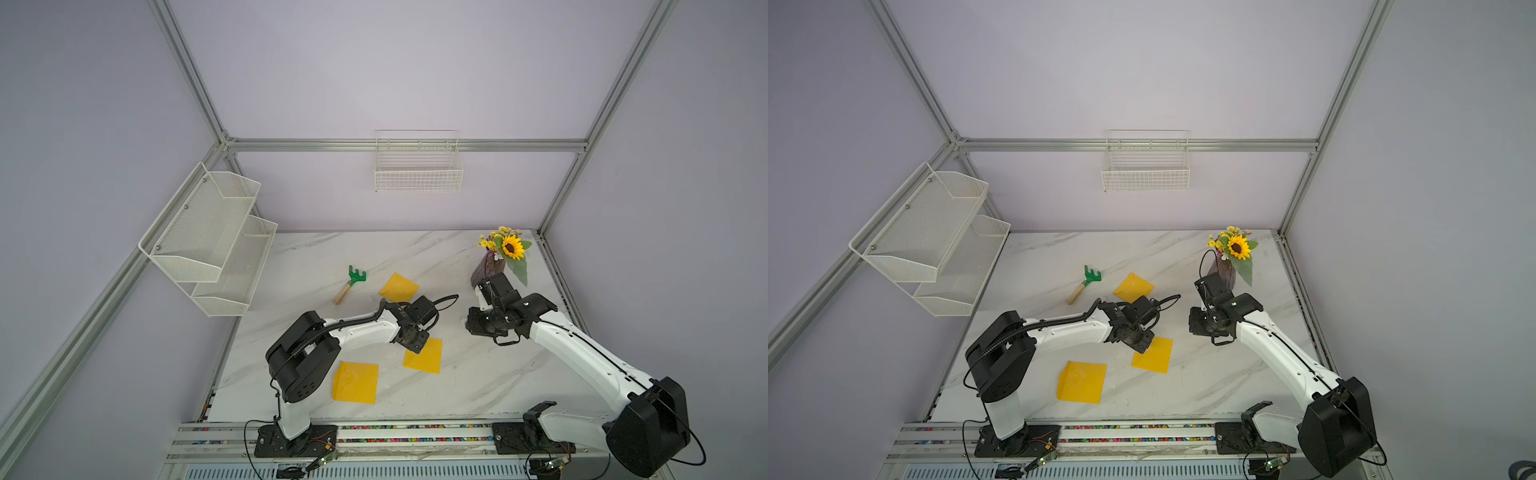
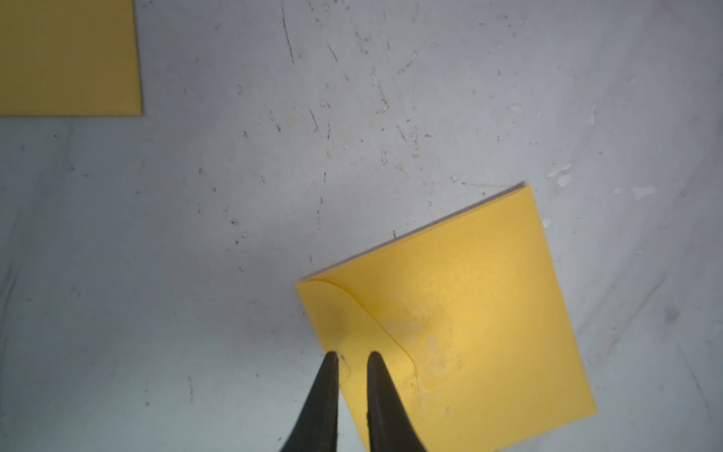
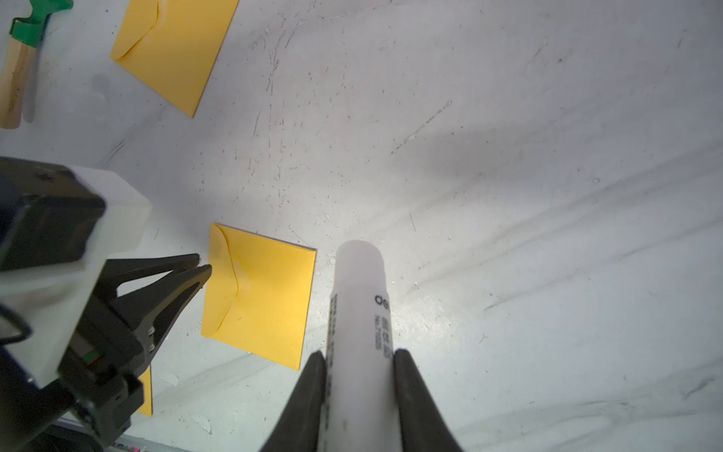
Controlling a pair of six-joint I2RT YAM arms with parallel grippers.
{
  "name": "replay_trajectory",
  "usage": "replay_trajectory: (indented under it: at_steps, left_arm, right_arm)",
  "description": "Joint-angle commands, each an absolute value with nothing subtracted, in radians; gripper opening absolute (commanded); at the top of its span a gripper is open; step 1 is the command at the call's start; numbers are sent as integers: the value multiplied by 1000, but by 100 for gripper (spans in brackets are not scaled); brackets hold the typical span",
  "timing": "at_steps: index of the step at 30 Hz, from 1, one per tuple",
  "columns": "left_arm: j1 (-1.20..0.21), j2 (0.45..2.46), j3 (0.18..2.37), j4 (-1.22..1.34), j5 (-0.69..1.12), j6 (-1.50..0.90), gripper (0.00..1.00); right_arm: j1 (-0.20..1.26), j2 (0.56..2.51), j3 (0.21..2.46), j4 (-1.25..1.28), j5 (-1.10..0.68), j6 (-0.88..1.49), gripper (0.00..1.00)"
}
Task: Seal the envelope with a glue stick
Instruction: Seal the envelope at the center of the board.
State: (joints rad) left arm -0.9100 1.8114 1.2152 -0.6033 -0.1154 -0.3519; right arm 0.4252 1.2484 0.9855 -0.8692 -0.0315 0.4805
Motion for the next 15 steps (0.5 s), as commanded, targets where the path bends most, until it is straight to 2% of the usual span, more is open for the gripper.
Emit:
replay_trajectory:
  at_steps: [1, 15]
  left_arm:
    - [-932, 1760, 1184, -601, -81, -382, 16]
    - [-982, 1795, 1099, -545, -31, -467, 5]
  right_arm:
    - [419, 1246, 1001, -871, -28, 473, 0]
    - [420, 1250, 1002, -881, -38, 471, 0]
